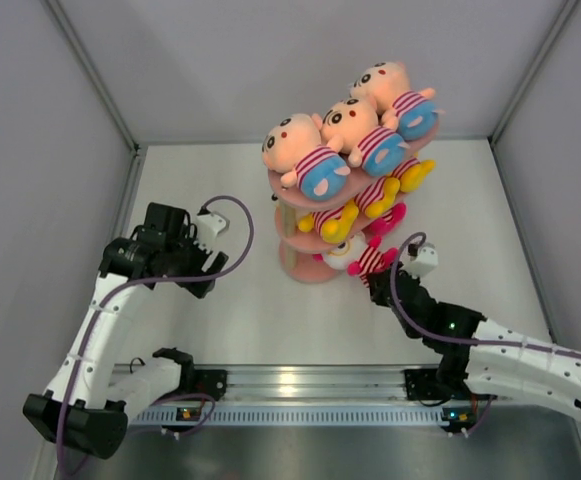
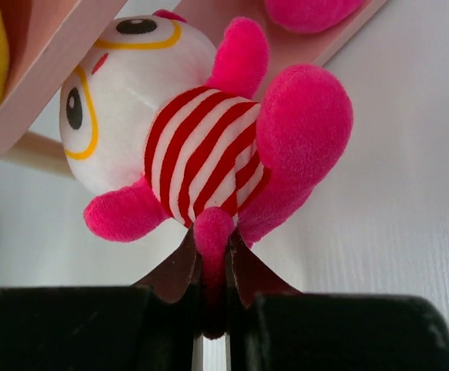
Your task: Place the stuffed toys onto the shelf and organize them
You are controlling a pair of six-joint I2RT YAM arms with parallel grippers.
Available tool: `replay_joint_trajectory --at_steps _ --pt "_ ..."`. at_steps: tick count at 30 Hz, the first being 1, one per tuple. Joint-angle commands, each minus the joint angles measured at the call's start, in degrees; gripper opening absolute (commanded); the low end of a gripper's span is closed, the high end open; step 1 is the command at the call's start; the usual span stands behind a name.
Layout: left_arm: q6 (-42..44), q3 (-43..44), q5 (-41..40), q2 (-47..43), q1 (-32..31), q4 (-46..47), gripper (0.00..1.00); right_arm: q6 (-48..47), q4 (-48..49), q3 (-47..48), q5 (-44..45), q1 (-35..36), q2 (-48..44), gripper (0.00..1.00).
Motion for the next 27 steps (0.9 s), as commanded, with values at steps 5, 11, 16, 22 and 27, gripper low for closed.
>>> replay_joint_trajectory --at_steps 5,11,16,22,27 --pt "-2.77 0.64 -1.57 -1.97 -0.06 2.54 0.85 6.06 14.35 9.30 10.16 -0.47 19.32 0.00" --pt "-2.69 0.37 -1.84 -2.59 -0.06 2.54 0.85 7.83 22.60 13.00 12.00 -0.47 31.56 0.00" --pt "-2.25 0.29 -2.45 -3.29 -0.06 2.53 0.85 9.48 22.09 15.90 8.15 -1.34 39.55 0.00" --pt "-1.72 -0.15 -2.63 -4.26 -0.06 2.45 0.85 11.07 24.38 13.88 3.48 -3.37 41.77 0.21" --pt "-1.54 -0.77 -2.37 -4.17 -0.06 2.62 0.85 8.17 24.64 12.82 1.81 -3.19 38.52 0.66"
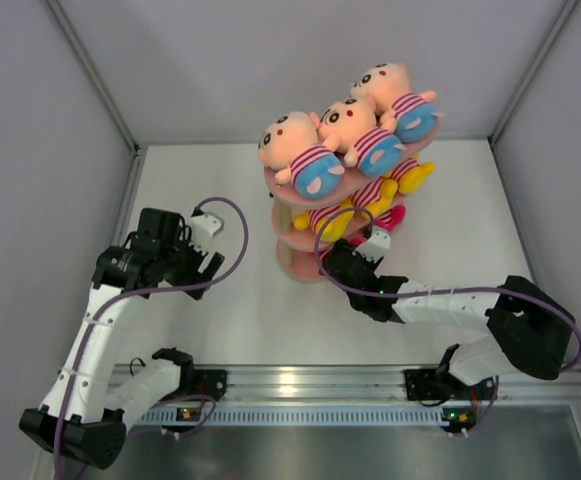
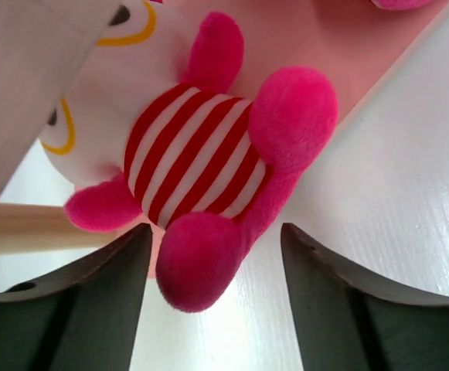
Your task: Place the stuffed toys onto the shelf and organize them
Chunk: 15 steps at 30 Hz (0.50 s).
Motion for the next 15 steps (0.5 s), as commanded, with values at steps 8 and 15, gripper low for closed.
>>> replay_joint_trajectory --at_steps 8,15 --pt "-0.37 -0.83 0.24 -0.65 -0.06 2.25 0.85 -3.51 -2.33 -4.50 -4.48 -0.26 -13.52 0.90" --pt "-1.07 -1.19 -0.03 -0.74 -0.06 2.34 0.85 -9.55 -10.35 -13.90 -9.64 -4.54 -31.01 0.99"
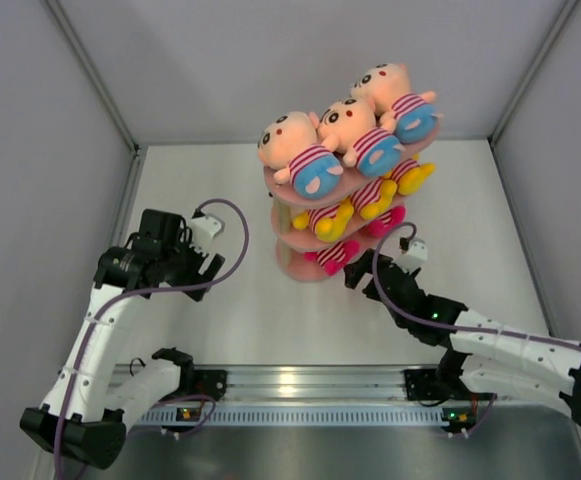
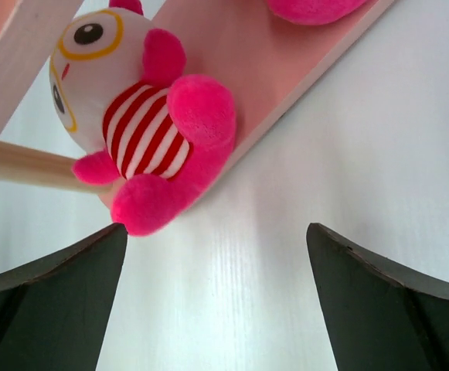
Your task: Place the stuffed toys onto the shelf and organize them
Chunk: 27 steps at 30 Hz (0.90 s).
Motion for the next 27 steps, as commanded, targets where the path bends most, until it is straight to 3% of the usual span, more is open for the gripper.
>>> replay_joint_trajectory --at_steps 1,2,3,7,9,14,15,18,23,27 --pt "-1.00 -0.20 -0.09 -0.85 -0.06 2.21 0.85 -7.62 -3.70 -3.22 -7.88 -5.74 -9.15 0.99" --pt "-1.00 -0.20 -0.27 -0.94 -0.06 2.21 0.85 -10.52 -4.66 -3.84 -13.66 -8.46 -10.76 0.99" --pt "-1.09 -0.29 -0.44 -1.02 -0.06 2.21 0.85 -11.59 -8.93 -4.46 -15.20 -14.31 -12.16 0.99" --pt "-1.53 -0.90 -1.15 -2.25 -0.06 2.30 0.86 -18.00 -17.83 -4.46 -17.84 -25.87 -19.98 0.99" --pt "-1.62 -1.96 -2.02 -2.52 -0.06 2.47 0.86 -21.09 -18.29 -4.64 -23.36 -32.78 -21.23 0.99" --pt "-3.73 -6.17 -7.38 -3.83 -0.06 5.36 0.85 -25.48 -14.69 -2.19 -39.79 -50.56 -9.83 0.99" --pt "-4.08 -6.79 -8.95 -4.53 -0.06 5.89 0.85 -25.58 -15.21 -0.53 -39.99 -56.59 -7.54 0.99" --pt "-4.69 -10.04 -11.94 -6.55 -0.06 8.18 0.85 -25.93 -18.02 2.99 -36.76 -65.93 -0.07 0.99" --pt "-4.87 -15.75 -17.84 -10.34 0.02 13.45 0.86 -27.95 -21.10 5.99 -29.11 -71.24 1.36 0.99" --pt "-4.17 -18.83 -18.02 -11.75 0.02 17.14 0.86 -28.83 -18.47 3.54 -29.98 -71.24 -3.03 0.99"
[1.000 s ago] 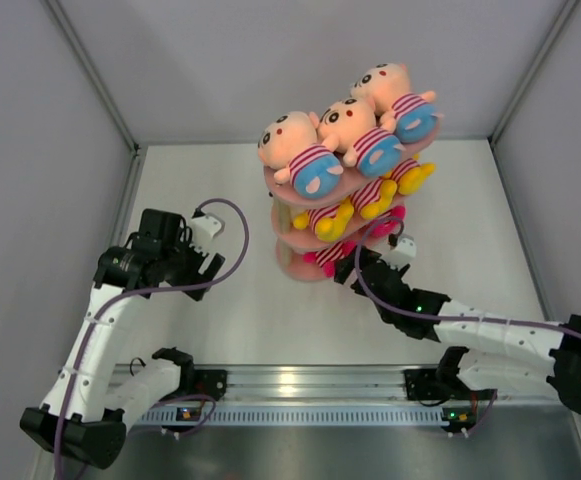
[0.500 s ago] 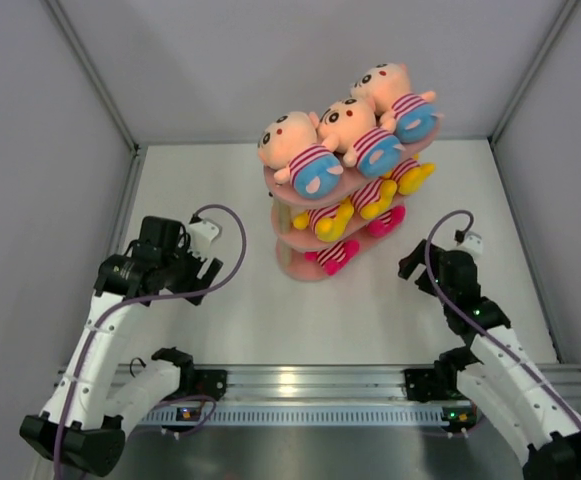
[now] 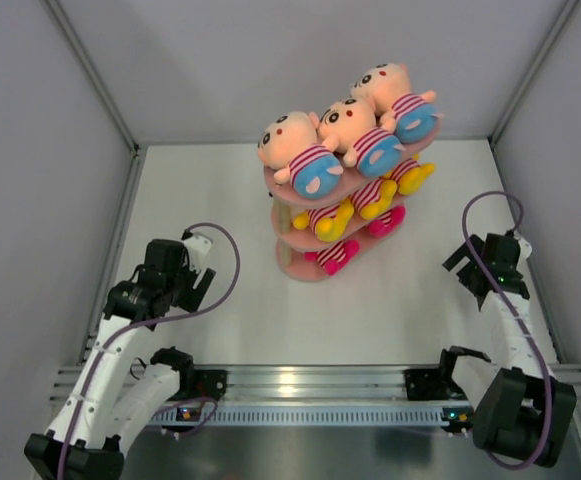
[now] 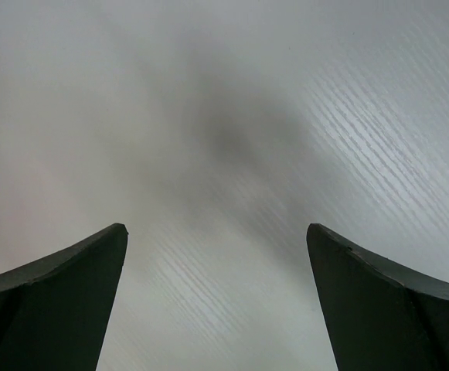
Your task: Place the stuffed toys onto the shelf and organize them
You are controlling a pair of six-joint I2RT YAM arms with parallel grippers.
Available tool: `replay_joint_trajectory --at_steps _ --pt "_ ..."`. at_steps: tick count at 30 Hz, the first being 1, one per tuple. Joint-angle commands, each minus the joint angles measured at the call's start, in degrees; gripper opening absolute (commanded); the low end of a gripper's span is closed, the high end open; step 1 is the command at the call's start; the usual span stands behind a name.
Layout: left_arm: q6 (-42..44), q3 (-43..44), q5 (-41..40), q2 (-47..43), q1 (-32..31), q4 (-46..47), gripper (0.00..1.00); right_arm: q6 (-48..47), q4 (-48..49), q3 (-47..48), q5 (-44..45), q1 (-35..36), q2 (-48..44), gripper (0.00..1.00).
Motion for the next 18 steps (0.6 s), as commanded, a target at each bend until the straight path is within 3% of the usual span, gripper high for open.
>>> replay_joint_trajectory --at_steps 1,9,18 --pt "-1.15 -1.94 -3.77 -0.82 0.02 7.99 0.86 -2.03 1.16 0.30 1.30 -0.49 -5.32 0.99" --pt "0.42 -7.12 -1.15 -3.62 1.16 13.01 0.86 -3.09 3.01 -2.86 0.51 -0.49 -14.48 0.99" --pt "1.04 -9.85 -0.79 -6.62 2.04 15.03 0.86 -3.17 4.06 -3.66 -1.42 -0.49 -15.89 1.00"
